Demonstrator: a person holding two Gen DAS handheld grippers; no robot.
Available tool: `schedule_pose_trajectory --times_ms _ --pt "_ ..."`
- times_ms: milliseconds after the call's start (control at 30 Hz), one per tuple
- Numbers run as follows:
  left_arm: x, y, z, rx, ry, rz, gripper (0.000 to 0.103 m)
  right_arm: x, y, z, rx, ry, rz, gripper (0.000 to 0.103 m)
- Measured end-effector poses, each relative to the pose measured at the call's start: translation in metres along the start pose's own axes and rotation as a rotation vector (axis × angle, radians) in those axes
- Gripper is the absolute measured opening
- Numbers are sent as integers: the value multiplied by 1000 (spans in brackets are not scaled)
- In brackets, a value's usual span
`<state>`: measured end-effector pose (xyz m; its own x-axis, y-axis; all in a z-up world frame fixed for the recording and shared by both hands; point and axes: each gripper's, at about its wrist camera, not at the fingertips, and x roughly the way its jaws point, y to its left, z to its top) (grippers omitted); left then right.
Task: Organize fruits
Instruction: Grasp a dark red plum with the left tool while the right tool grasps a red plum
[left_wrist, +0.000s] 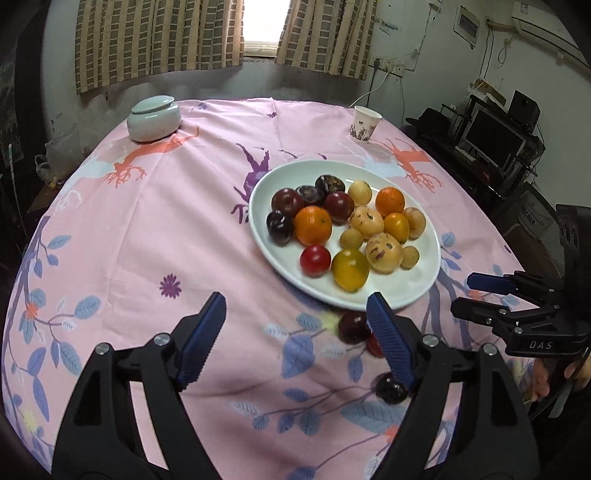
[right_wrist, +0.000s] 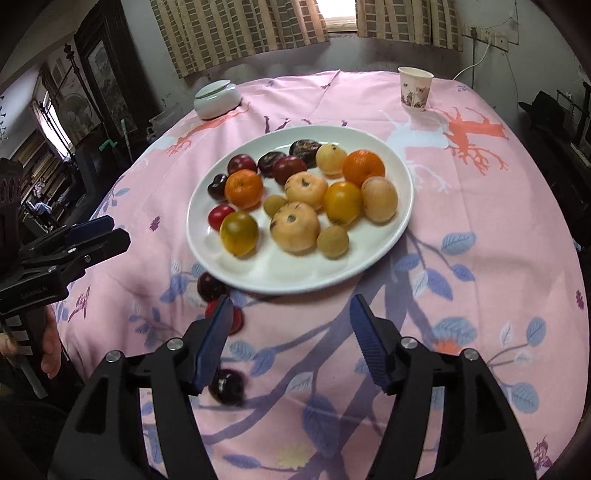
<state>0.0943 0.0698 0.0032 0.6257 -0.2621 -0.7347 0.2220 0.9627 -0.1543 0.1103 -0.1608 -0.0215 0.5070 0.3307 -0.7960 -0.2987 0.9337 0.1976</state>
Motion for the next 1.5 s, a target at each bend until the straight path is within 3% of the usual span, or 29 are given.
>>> schedule_pose_trajectory --times_ms 233,300,567,633,867,1233,1367,1500 --pt "-2 14 -23 -49 25 -22 81 18 45 -19 -84 27 80 65" --pt "-6 15 -27 -43 22 -22 81 26 56 -18 -117 34 72 57" --pt "-9 23 -37 -49 33 -16 81 60 65 -12 -139 78 31 44" --pt "-9 23 -37 -50 34 -20 81 64 65 -12 -154 79 -15 31" --pt "4 10 -36 -32 70 -33 81 44 54 -21 -138 68 -17 31" --pt "67 -35 -30 -8 209 -92 81 11 -17 -48 22 31 -54 31" --pt "83 -46 -27 -3 225 -59 80 9 -25 -51 37 27 -26 31" --pt "89 -48 -25 -2 210 -19 64 9 -25 -50 33 22 -3 31"
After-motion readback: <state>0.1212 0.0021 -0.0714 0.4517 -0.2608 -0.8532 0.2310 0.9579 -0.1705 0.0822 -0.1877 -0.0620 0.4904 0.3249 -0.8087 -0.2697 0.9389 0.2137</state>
